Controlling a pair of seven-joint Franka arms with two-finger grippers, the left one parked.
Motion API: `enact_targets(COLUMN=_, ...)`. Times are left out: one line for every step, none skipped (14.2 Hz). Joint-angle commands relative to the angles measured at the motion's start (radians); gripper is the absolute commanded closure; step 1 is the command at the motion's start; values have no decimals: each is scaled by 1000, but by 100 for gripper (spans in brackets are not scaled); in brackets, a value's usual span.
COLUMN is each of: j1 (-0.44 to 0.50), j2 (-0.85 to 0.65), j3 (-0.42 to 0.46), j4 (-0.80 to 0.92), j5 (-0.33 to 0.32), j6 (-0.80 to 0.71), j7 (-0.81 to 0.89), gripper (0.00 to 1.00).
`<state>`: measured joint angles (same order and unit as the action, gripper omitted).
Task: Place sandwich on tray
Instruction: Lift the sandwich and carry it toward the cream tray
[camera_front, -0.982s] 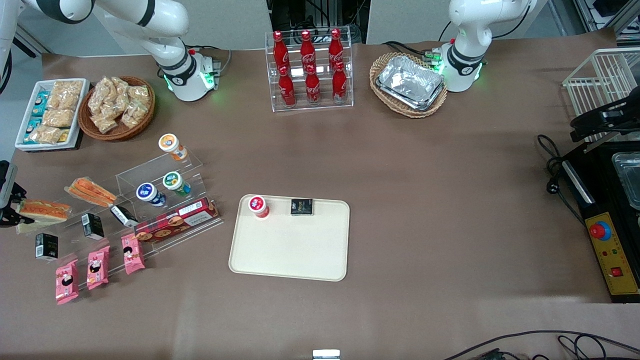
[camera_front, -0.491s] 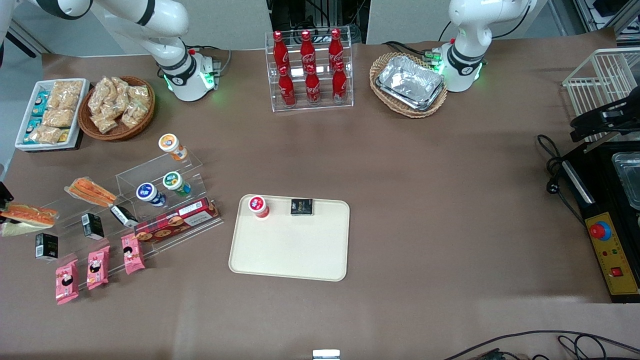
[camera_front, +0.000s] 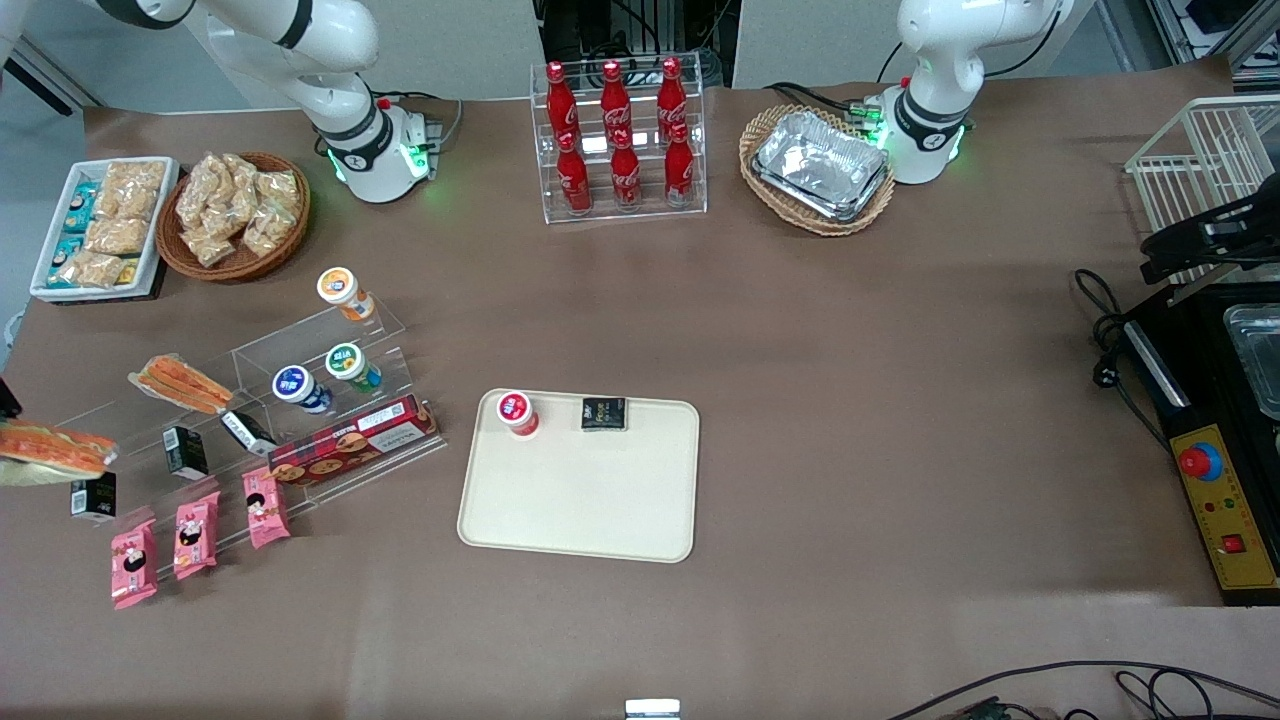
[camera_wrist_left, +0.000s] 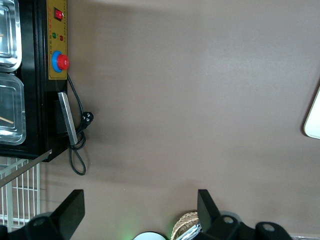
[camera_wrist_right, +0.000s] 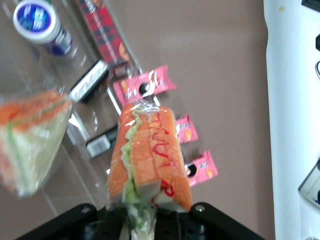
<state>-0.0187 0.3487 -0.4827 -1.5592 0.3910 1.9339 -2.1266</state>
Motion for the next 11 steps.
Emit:
enact_targets(j1=127, j2=-23, j3=-1, j4=16, j5=-79, j6=-23, j7=241, gripper=84)
enact_targets(j1=167, j2=-27, j3=-1, j4=16, j5=-95, j6=-24, j7=316, gripper=84)
enact_targets(j1=208, j2=-27, j3=-2, j4=16, j5=-98, j6=-26, j7=388, gripper=84)
enact_targets(j1=245, j2=-27, j3=-1, j4=16, j5=-98, j6=-26, j7=457, gripper=84)
enact_targets(j1=287, j2=-27, j3=-1, j4=16, j5=-100, j6=-26, j7=526, gripper=84)
enact_targets(j1=331, j2=-25, j3=-1, j4=16, j5=-100, j6=-26, j7=603, gripper=84)
enact_targets(j1=376, j2=-21, j3=-1, j4=16, j5=-98, j6=-26, j7=678, gripper=84)
enact_targets(j1=420, j2=-14, j3=-1, j4=16, j5=-98, j6=-23, j7=750, gripper=84)
enact_targets(j1=462, j2=-7, j3=-1, j4=16, j5=-100, j6=-20, j7=819, gripper=84)
enact_targets(j1=498, j2=4, j3=-1, j4=16, j5=-100, j6=-17, j7=876, gripper=84)
enact_targets(j1=531, j2=15, j3=-1, j4=16, j5=-100, j6=-10, j7=928, gripper=84)
